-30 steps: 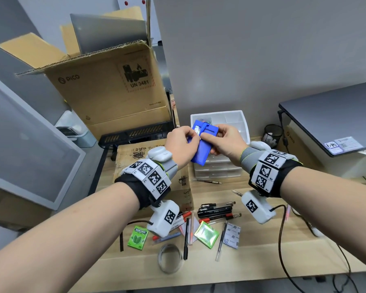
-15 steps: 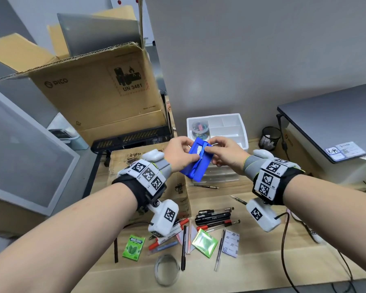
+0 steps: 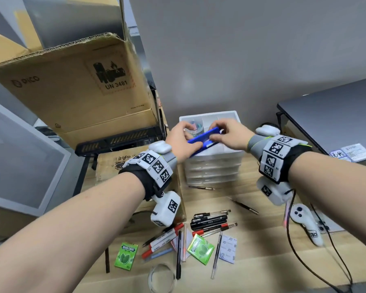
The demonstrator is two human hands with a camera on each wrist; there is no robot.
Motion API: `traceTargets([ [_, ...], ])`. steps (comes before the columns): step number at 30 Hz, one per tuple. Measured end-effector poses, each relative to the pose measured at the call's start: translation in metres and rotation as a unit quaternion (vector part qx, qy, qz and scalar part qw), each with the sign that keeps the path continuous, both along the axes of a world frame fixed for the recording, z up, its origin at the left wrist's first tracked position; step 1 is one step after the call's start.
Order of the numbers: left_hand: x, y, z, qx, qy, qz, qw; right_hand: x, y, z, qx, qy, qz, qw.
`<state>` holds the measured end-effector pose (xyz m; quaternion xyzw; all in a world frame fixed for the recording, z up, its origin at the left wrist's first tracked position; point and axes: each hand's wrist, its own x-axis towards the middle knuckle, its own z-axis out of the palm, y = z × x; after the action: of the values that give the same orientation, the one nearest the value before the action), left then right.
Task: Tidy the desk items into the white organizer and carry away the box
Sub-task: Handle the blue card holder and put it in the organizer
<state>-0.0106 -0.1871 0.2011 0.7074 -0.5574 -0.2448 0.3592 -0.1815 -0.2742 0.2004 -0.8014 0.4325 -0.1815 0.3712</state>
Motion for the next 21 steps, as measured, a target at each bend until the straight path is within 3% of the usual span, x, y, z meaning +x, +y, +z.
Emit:
traceTargets([
  [4,0.007,-0.009,-0.007,0.032,-0.035,0.056,0.997,-0.015,-0.043,-0.01,-0.027,-0.049,-0.194,0.979],
  [7,0.015,-0.009,-0.02,0.07,-0.112,0.049,0.99,-0.021,-0.058,-0.024,-0.021,0.001,-0.258,0.966],
  [13,0.017,-0.008,-0.035,0.124,-0.186,0.004,0.975,-0.013,-0.066,-0.045,-0.011,0.062,-0.229,0.971],
  [17,0.016,-0.006,-0.042,0.123,-0.171,-0.009,0.978,-0.011,-0.065,-0.052,-0.038,0.138,-0.227,0.963],
  [21,0.014,-0.004,-0.045,0.127,-0.164,-0.014,0.978,-0.015,-0.059,-0.061,-0.074,0.134,-0.23,0.961],
])
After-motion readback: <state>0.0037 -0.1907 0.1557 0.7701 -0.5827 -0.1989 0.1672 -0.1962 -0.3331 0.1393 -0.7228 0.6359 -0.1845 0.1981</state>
